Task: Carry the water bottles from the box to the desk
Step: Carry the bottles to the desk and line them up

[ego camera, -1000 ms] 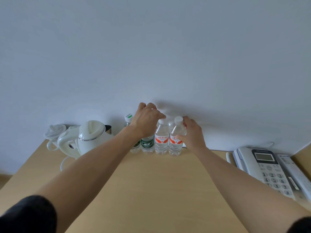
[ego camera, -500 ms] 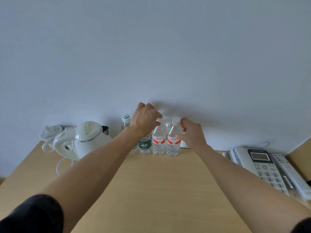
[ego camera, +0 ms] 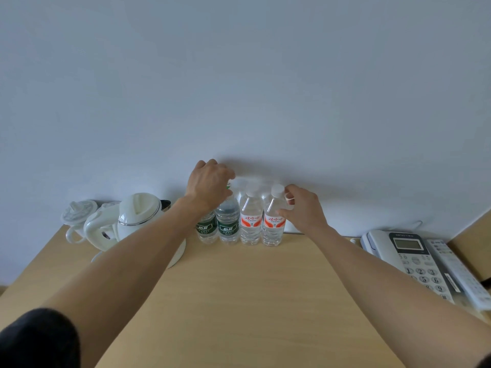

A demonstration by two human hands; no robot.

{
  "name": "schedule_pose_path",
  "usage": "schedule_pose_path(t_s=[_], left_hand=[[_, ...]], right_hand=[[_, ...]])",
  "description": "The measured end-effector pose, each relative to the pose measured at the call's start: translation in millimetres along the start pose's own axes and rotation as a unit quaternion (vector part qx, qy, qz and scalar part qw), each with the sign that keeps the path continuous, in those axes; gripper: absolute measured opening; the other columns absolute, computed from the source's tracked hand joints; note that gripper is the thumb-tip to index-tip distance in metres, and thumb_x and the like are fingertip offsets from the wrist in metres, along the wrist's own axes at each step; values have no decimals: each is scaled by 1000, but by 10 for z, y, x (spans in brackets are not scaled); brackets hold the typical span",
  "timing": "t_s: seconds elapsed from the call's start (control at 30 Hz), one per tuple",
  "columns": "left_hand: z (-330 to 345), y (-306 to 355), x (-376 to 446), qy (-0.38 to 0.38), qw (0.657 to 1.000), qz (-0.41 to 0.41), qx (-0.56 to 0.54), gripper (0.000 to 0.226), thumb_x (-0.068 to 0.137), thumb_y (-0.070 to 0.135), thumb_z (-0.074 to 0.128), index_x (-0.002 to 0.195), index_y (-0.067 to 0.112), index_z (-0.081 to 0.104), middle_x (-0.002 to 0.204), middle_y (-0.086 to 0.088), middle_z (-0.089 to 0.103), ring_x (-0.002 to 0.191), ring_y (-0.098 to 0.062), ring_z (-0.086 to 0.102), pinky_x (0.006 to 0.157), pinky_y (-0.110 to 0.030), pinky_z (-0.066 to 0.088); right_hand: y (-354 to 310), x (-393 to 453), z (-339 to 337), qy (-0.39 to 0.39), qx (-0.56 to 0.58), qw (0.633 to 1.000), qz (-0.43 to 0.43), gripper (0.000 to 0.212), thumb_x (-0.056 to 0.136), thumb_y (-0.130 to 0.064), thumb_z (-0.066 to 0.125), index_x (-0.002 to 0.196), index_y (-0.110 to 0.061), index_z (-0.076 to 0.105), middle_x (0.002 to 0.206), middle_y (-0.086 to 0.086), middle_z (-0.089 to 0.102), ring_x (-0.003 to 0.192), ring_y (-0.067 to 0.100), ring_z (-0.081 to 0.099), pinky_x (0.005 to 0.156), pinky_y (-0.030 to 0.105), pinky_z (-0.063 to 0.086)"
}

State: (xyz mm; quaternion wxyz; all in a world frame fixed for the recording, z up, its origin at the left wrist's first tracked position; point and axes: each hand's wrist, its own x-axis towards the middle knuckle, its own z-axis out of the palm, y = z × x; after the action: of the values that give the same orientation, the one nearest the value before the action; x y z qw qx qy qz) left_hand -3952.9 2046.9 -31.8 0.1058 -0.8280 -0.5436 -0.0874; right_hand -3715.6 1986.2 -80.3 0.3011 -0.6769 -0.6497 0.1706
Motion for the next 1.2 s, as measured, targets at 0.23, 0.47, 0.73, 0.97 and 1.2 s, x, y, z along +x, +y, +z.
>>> schedule_pose_path(t_s=[0.23, 0.47, 0.73, 0.97, 1.2], left_hand=[[-21, 0, 77, -50, 999, -6, 17, 38, 94, 41, 68, 129, 26, 66, 124, 6, 69, 112, -19, 61, 100, -31, 40], [-29, -51, 77, -68, 997, -14, -34, 39, 91, 37, 72, 128, 24, 68, 125, 4, 69, 116, -22, 60, 97, -31, 43], [-53, -83, 33, -67, 997, -24, -38, 49, 88, 42, 75, 133, 28, 62, 124, 5, 69, 117, -20, 60, 99, -32, 43], [-85, -348, -78, -100, 988, -99, 69, 34, 89, 35, 75, 119, 22, 66, 114, -1, 68, 107, -25, 64, 84, -35, 49], [42, -432, -71, -113, 984, -119, -70, 33, 88, 18, 78, 120, 17, 70, 117, -9, 68, 105, -28, 66, 85, -36, 53]], right_hand=[[-55, 30, 3, 2, 6, 1000, 10, 39, 75, -9, 84, 109, -6, 66, 102, 7, 68, 96, 26, 64, 90, 41, 52], [-53, 22, 6, 4, 15, 1000, 17, 39, 74, -9, 84, 109, -7, 66, 99, 5, 67, 94, 25, 64, 90, 41, 53], [-52, 11, 14, 3, 12, 1000, 17, 40, 75, -11, 85, 110, -9, 66, 101, 5, 68, 95, 24, 63, 90, 39, 53], [-56, 19, 10, 4, 5, 1000, 16, 38, 75, -10, 84, 108, -8, 65, 100, 6, 67, 92, 24, 60, 85, 35, 51], [-52, 22, 25, 6, 3, 1000, 14, 38, 75, -11, 85, 107, -9, 64, 98, 4, 65, 90, 23, 60, 86, 34, 50]])
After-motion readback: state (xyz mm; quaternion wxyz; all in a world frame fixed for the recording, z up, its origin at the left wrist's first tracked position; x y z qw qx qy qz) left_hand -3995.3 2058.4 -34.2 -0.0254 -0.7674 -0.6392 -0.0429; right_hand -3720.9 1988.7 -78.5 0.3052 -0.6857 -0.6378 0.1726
